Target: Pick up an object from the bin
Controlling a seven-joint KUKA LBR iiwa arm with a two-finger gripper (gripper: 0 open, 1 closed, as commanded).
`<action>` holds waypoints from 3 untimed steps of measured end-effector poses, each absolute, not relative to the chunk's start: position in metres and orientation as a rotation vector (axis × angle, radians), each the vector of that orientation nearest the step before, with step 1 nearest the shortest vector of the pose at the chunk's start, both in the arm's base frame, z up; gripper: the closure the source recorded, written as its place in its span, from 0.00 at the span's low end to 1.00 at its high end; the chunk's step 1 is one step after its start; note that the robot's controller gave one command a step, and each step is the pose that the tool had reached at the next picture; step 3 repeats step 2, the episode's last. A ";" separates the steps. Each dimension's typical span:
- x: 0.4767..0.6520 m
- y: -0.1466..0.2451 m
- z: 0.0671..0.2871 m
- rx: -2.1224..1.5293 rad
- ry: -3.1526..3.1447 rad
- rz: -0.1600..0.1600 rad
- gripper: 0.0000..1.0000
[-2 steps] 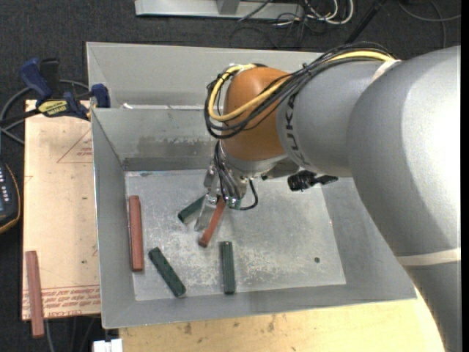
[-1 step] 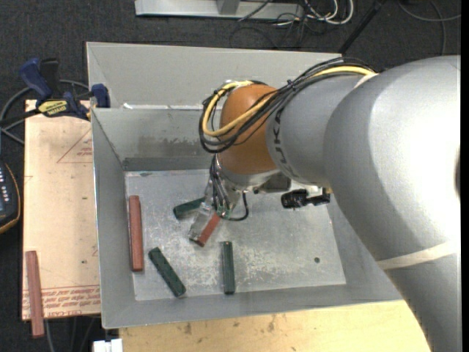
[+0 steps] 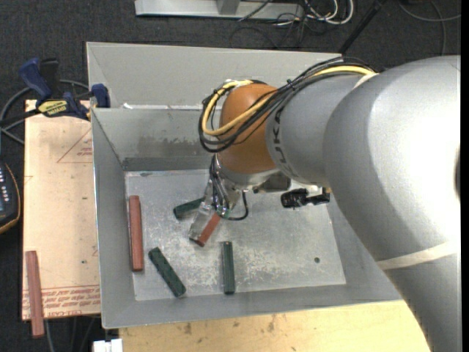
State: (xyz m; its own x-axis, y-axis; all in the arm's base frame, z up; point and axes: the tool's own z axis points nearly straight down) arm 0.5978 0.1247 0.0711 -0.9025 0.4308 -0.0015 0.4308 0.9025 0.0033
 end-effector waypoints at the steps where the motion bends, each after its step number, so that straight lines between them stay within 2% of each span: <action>1: 0.599 0.125 0.073 0.694 3.061 0.006 1.00; 2: 0.600 0.125 0.118 0.691 3.059 0.006 1.00; 3: 0.600 0.125 0.118 0.691 3.059 0.006 1.00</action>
Offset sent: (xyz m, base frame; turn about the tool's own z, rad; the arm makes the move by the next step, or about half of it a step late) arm 0.0000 0.0000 0.0000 0.0000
